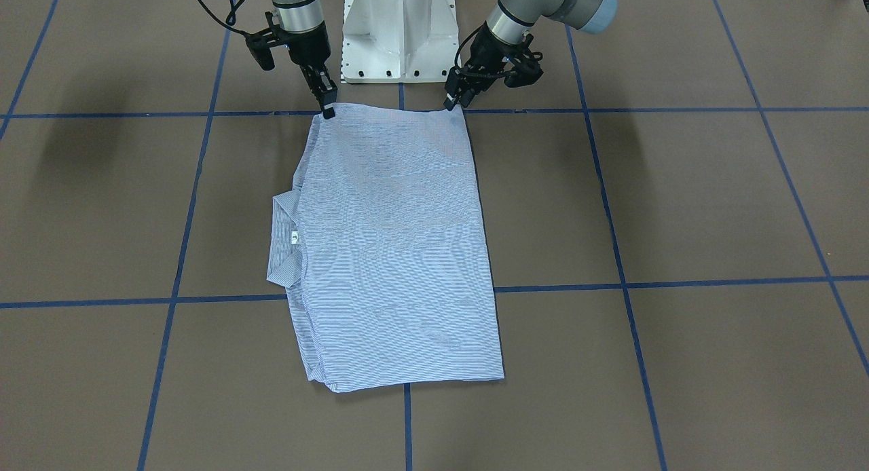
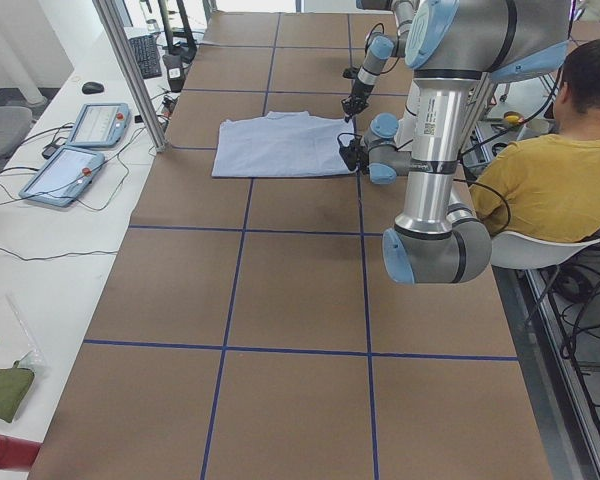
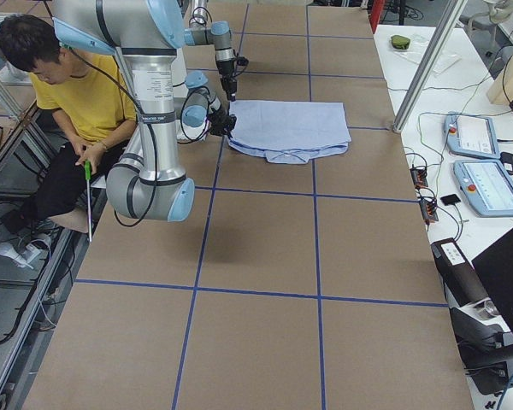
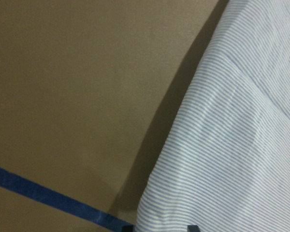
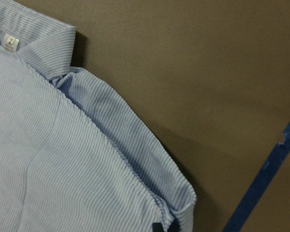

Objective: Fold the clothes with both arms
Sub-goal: 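Lower the left gripper to the other near corner and grasp both corners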

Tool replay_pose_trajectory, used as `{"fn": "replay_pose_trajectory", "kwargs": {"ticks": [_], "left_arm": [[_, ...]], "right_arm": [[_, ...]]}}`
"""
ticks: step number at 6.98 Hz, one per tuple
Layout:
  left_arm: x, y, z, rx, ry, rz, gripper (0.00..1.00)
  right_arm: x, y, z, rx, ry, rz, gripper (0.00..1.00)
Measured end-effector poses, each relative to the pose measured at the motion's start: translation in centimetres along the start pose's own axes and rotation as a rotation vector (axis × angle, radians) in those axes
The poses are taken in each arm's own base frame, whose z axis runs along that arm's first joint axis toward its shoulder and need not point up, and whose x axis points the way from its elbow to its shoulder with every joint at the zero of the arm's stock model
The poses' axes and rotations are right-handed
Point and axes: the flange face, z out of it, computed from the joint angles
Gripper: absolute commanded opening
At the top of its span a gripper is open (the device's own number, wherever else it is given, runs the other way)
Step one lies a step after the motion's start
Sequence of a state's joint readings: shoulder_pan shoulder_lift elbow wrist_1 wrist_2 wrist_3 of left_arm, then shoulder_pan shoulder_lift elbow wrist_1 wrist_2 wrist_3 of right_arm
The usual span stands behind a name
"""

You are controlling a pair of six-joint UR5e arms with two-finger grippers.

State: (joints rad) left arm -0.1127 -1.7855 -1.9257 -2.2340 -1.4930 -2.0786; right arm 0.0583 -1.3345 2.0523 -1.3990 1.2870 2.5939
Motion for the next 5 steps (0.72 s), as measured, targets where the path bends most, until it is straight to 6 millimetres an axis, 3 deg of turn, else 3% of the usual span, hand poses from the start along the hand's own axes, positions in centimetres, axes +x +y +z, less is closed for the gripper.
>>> {"fn": "replay_pose_trajectory", "kwargs": {"ticks": [3, 5], "left_arm": [[-0.67, 0.18, 0.65, 0.007, -0.016, 0.004, 0.52], [-0.89, 0.30, 1.13, 0.008, -0.024, 0.006, 0.22]], "right_arm": [[0.10, -0.03, 0.22, 0.003, 0.003, -0.001, 0.00], [0.13, -0.03, 0.27, 0.004, 0.004, -0.002, 0.00]]}}
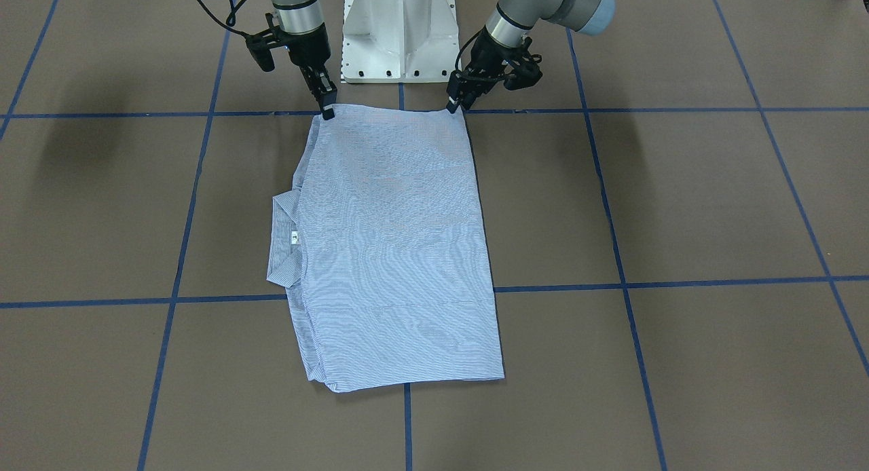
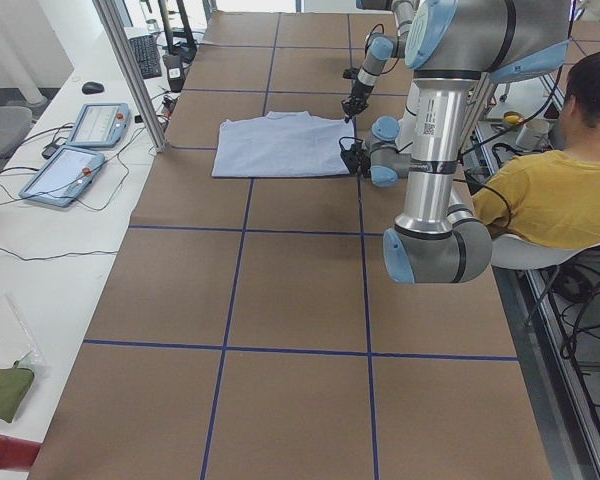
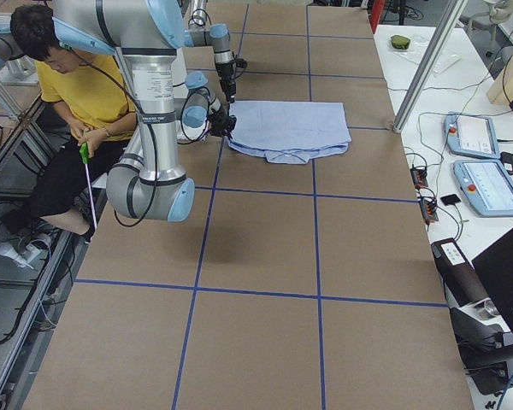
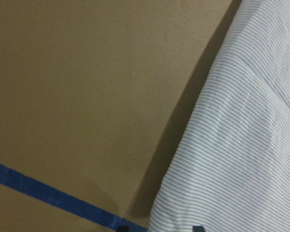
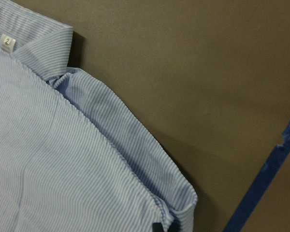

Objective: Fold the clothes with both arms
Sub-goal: 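Lower the left gripper to the other near corner and grasp both corners, then lift the near edge with both grippers and fold it over toward the far edge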

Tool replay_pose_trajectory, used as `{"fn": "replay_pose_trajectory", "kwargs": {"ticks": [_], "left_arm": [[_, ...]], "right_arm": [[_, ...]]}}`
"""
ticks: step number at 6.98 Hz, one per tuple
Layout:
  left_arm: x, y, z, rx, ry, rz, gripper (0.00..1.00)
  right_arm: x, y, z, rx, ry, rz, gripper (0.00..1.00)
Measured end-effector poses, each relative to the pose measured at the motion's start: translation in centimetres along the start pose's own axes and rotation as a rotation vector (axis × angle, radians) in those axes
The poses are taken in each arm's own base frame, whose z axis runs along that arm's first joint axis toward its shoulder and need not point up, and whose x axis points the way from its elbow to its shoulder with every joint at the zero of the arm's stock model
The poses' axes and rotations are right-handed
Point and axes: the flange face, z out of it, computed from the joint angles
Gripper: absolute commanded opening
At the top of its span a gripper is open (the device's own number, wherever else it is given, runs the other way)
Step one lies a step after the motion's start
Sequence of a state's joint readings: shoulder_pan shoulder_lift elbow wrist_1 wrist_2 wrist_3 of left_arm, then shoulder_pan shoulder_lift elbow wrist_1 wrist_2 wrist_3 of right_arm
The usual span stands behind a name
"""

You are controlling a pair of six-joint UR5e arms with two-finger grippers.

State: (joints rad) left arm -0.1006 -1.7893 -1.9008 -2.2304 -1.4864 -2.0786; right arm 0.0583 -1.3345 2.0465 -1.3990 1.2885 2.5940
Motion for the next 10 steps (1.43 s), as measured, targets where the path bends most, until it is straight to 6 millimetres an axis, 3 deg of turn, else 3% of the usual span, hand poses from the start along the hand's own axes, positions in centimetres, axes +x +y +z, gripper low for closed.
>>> {"fn": "replay_pose_trajectory", "kwargs": {"ticks": [1, 4, 6, 7, 9, 10], "left_arm": [[0.0, 0.0, 0.1, 0.000, -0.001, 0.000, 0.00], [0.1, -0.1, -0.1, 0.002, 0.002, -0.003, 0.00], [0.9, -0.3, -2.0, -0.003, 0.035, -0.019, 0.00], [1.5, -0.2, -4.4, -0.019, 0.066, -0.041, 0.00], [3.3, 0.2, -9.5, -0.060, 0.130, -0.097, 0.00], [4.7, 0.5, -12.0, -0.072, 0.150, -0.108, 0.00]], "right_arm": [[0.0, 0.0, 0.0, 0.000, 0.000, 0.000, 0.00], [0.0, 0.0, 0.0, 0.001, 0.001, 0.000, 0.00], [-0.3, 0.1, -0.6, -0.010, -0.008, 0.004, 0.00], [-0.7, -0.1, -2.2, -0.032, -0.021, 0.018, 0.00], [-1.5, -2.0, -8.1, -0.104, -0.060, 0.069, 0.00], [-2.2, -2.7, -10.0, -0.125, -0.081, 0.089, 0.00]]}}
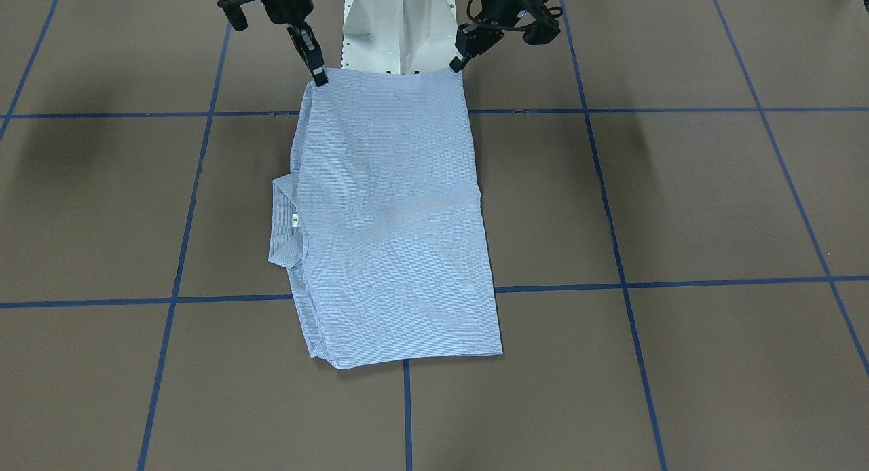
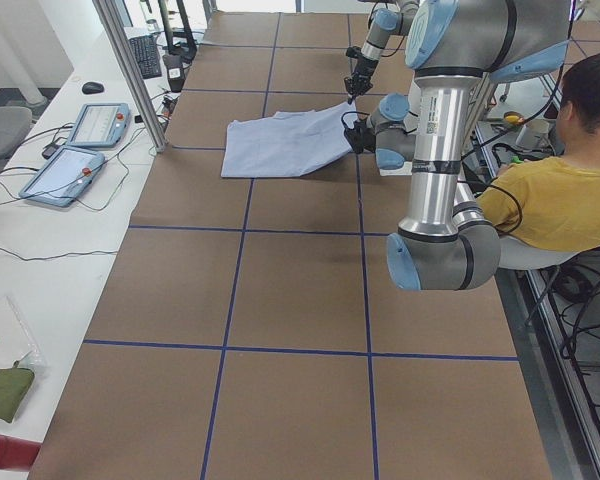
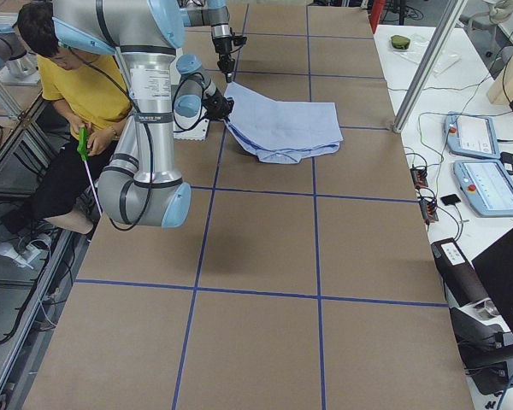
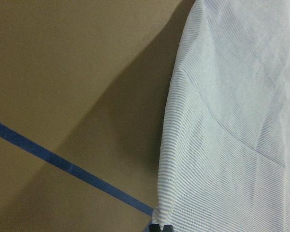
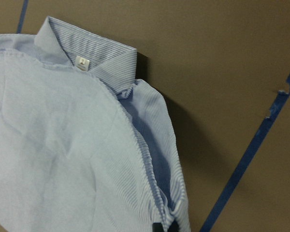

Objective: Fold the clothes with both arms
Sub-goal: 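Lift the near edge with both grippers and fold it over toward the far edge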

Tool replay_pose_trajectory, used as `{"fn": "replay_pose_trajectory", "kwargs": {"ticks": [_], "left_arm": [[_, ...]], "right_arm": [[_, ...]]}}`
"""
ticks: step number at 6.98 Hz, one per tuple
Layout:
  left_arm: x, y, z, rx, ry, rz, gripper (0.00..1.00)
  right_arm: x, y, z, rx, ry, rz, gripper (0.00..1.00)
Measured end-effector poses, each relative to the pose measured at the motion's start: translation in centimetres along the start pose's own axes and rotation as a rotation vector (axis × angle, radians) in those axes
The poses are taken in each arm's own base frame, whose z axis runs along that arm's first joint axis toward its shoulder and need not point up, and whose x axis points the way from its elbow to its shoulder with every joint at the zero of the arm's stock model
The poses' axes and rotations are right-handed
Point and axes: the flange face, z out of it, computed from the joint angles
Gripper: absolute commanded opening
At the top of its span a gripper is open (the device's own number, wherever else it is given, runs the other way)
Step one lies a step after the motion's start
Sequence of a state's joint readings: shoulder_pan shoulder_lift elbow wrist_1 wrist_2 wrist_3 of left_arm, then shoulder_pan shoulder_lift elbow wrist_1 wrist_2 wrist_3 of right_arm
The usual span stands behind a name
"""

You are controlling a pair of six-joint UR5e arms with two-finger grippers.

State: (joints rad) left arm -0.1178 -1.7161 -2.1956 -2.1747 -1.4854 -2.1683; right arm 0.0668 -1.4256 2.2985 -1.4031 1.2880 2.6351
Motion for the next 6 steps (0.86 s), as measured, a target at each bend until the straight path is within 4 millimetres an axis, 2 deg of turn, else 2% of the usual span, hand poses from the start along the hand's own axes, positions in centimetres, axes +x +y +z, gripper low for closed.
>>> {"fn": "replay_pose_trajectory", "kwargs": {"ticks": [1, 2, 3, 4, 5, 6], "left_arm": [[2.1, -0.4, -1.8, 0.008, 0.026, -0.005, 0.00], [4.7, -2.5, -2.3, 0.036, 0.055, -0.009, 0.00], [7.6, -5.4, -1.1, 0.065, 0.066, -0.015, 0.00], [10.8, -8.9, 0.6, 0.102, 0.070, -0.017, 0.00], [13.4, -12.3, 1.3, 0.141, 0.072, -0.009, 0.00], [15.2, -15.6, 2.1, 0.179, 0.062, 0.008, 0.00]], "right_arm": [[-1.7, -0.5, -1.0, -0.005, -0.035, 0.023, 0.00], [-4.7, -1.4, -0.9, 0.008, -0.075, 0.054, 0.00], [-8.8, -2.9, 0.4, 0.026, -0.086, 0.089, 0.00], [-13.5, -4.9, 2.6, 0.046, -0.070, 0.108, 0.00], [-17.4, -7.0, 4.5, 0.080, -0.065, 0.103, 0.00], [-20.5, -9.0, 6.4, 0.120, -0.063, 0.095, 0.00]]}}
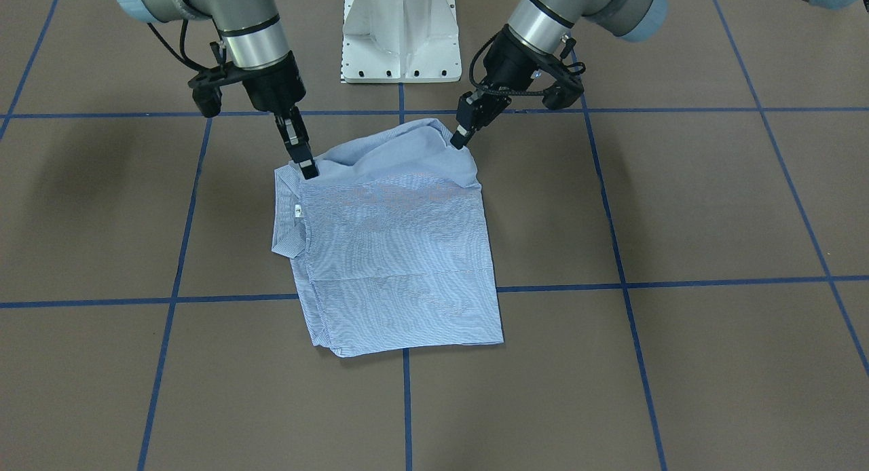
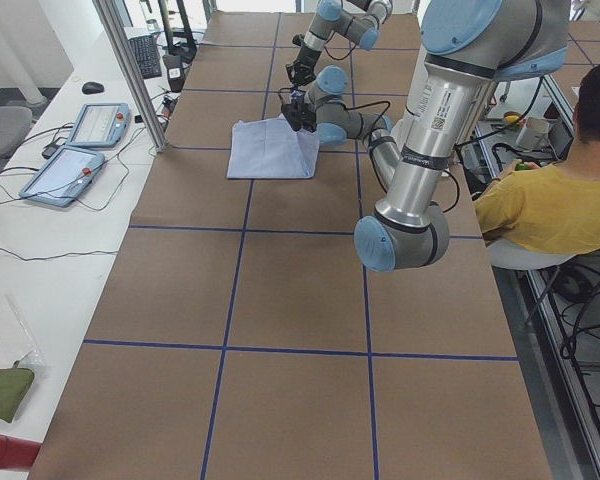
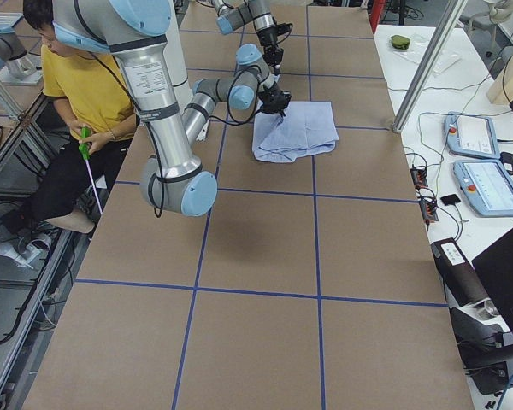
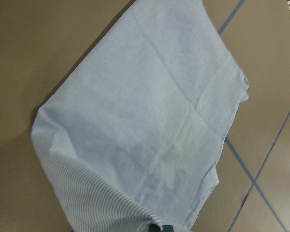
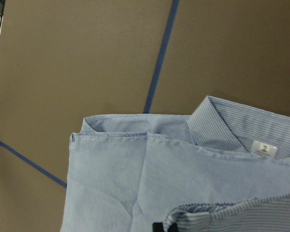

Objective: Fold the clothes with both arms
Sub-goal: 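Lift the near edge with both grippers and fold it over toward the far edge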

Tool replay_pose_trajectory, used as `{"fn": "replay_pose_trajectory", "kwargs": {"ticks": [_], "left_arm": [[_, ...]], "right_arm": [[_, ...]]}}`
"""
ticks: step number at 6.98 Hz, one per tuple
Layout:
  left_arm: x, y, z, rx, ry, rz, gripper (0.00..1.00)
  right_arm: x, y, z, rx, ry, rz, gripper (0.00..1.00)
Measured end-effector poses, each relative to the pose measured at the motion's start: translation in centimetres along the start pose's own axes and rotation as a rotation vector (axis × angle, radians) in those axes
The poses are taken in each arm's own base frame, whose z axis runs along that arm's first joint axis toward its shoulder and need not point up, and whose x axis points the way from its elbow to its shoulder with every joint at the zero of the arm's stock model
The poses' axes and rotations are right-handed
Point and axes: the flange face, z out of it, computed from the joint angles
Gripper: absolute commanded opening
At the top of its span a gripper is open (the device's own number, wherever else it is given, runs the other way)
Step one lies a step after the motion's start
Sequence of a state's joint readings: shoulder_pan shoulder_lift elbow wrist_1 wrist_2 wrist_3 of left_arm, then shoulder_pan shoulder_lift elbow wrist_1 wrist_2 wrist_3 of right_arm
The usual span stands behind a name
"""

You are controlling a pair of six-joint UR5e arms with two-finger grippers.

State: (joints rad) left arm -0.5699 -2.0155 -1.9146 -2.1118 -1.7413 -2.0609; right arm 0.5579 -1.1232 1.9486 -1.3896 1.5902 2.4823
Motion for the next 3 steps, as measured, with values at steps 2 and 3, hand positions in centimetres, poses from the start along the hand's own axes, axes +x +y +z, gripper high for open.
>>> {"fn": "replay_pose_trajectory", "kwargs": {"ticks": [2, 3], "left_arm": [[2.4, -5.4, 4.0, 0.084, -0.032, 0.037, 0.00], [3.0, -7.5, 5.9, 0.112, -0.042, 0.047, 0.00]], "right_arm": [[-5.7, -1.4, 4.1, 0.036, 0.011, 0.007, 0.00], [-8.2, -1.2, 6.4, 0.044, 0.015, 0.005, 0.00]]}}
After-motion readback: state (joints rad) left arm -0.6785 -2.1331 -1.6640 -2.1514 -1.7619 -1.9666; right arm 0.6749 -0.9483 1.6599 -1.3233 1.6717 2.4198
